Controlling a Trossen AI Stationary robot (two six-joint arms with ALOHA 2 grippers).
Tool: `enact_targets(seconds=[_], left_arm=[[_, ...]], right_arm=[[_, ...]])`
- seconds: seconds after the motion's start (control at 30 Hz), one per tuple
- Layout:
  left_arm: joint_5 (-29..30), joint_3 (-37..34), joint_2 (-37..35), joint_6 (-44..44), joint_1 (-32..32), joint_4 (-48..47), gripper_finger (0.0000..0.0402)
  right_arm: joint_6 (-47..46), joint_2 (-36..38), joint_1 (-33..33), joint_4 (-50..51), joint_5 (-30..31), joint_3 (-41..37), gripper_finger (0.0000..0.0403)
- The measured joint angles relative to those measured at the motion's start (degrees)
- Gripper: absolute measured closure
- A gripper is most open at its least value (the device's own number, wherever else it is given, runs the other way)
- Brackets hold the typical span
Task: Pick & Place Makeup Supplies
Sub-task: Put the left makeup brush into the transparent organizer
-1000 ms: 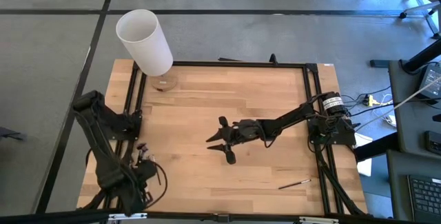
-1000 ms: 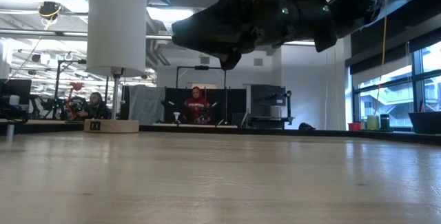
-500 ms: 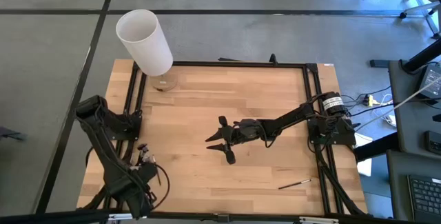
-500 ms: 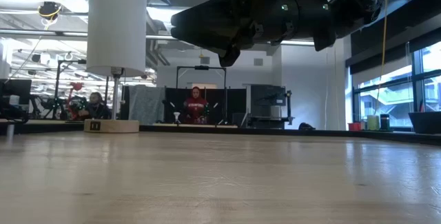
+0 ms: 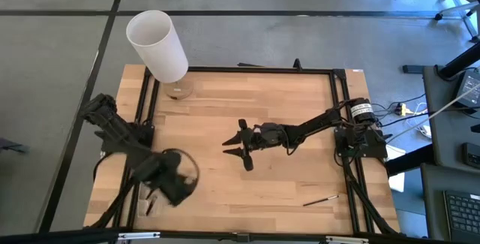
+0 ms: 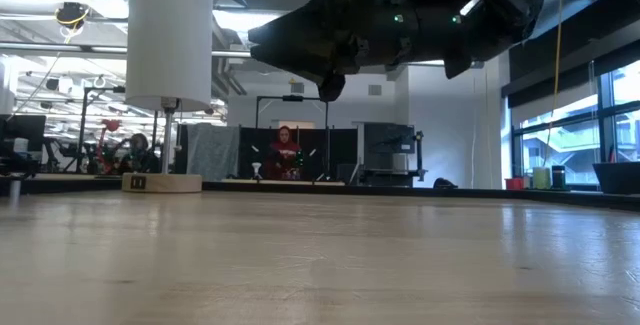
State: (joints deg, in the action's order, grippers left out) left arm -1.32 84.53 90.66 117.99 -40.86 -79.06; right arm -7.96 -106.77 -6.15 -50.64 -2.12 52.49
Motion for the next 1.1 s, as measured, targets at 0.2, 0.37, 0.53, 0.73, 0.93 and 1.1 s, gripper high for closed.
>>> enact_targets(seconds=[0.2, 0.37, 0.53, 0.73, 0.93, 1.1], left_arm=[[-0.93, 0.00, 7.53, -13.26, 8.22, 3.14, 0.0265], [-6.19, -0.04, 15.72, -19.09, 9.55, 2.94, 0.0275], [-11.32, -0.04, 21.58, -22.59, 9.83, 1.37, 0.0268], [-15.08, -0.04, 25.83, -30.04, 8.57, 1.23, 0.0263], [-20.03, -0.04, 28.90, -39.48, 7.05, 1.07, 0.0286], [-21.44, -0.04, 31.52, -50.08, 5.37, 1.17, 0.0311]], right_arm=[[-1.08, 2.55, 2.35, 3.44, -0.31, 0.00, 0.0272], [-0.14, 5.69, 4.08, 7.67, -0.51, 0.00, 0.0272], [1.09, 6.68, 6.00, 7.82, 1.07, 0.02, 0.0272], [0.91, 6.63, 7.46, 8.62, 1.05, 0.02, 0.0272], [0.92, 6.59, 7.49, 9.75, 1.04, 0.02, 0.0272], [0.65, 6.59, 7.34, 10.04, 1.03, 0.02, 0.0272]])
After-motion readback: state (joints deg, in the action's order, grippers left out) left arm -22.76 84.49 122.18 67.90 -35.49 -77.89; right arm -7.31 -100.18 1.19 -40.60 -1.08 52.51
